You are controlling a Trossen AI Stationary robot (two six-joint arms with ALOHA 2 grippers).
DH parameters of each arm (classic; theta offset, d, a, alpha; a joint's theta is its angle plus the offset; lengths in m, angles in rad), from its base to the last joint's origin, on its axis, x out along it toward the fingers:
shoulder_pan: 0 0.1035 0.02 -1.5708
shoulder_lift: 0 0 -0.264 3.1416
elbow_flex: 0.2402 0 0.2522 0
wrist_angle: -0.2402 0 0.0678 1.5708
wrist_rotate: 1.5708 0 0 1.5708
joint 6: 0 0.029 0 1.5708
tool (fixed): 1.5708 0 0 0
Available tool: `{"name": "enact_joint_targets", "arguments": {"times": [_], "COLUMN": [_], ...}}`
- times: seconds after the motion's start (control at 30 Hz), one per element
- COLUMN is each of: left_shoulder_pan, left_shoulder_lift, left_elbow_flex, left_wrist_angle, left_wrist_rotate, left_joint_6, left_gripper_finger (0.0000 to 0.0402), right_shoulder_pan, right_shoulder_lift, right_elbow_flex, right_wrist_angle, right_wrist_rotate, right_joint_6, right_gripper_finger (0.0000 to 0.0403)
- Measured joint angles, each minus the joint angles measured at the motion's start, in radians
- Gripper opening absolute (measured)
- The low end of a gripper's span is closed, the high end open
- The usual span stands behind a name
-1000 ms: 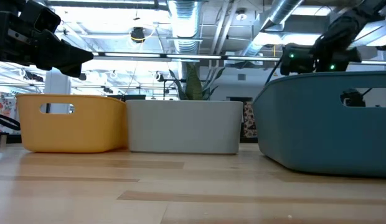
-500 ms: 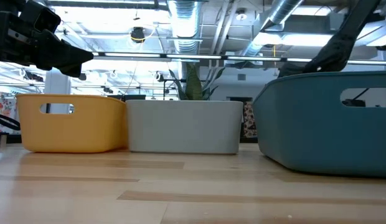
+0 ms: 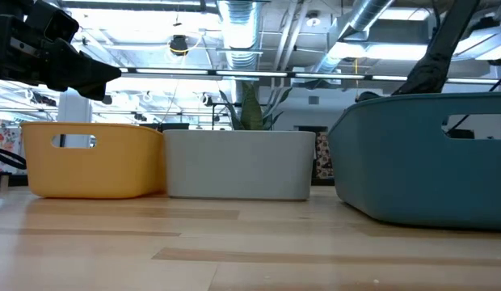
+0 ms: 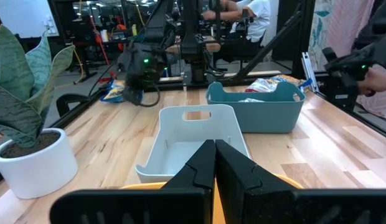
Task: Sort Maruchan noodles
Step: Put the top right blue noodle pack into the gray bin
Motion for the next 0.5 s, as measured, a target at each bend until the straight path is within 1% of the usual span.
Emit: {"name": "enact_joint_targets", "arguments": {"times": [0.13, 0.27, 0.37, 0.43, 0.5], "left_shoulder_pan": [0.000, 0.000, 0.000, 0.000, 0.000], "left_shoulder_lift": [0.000, 0.000, 0.000, 0.000, 0.000], "left_elbow_flex": [0.000, 0.000, 0.000, 0.000, 0.000], "left_wrist_angle": [0.000, 0.000, 0.000, 0.000, 0.000], "left_wrist_rotate": [0.000, 0.000, 0.000, 0.000, 0.000], "left_joint_6": [0.000, 0.000, 0.000, 0.000, 0.000], "left_gripper_finger": [0.0000, 0.0000, 0.0000, 0.0000, 0.0000], "right_shoulder_pan": [0.075, 0.160, 0.240, 0.306, 0.379], "right_shoulder_lift": [-0.107, -0.242, -0.346, -0.404, -0.451], "right_elbow_flex": [0.017, 0.053, 0.089, 0.111, 0.126], "right_wrist_angle": [-0.093, -0.158, -0.140, -0.091, -0.010], "right_wrist_rotate": [-0.022, 0.000, 0.015, 0.015, -0.023], "right_joint_6": [0.001, -0.023, -0.082, -0.174, -0.296], "right_gripper_finger": [0.0016, 0.0014, 0.0014, 0.0014, 0.0014]}}
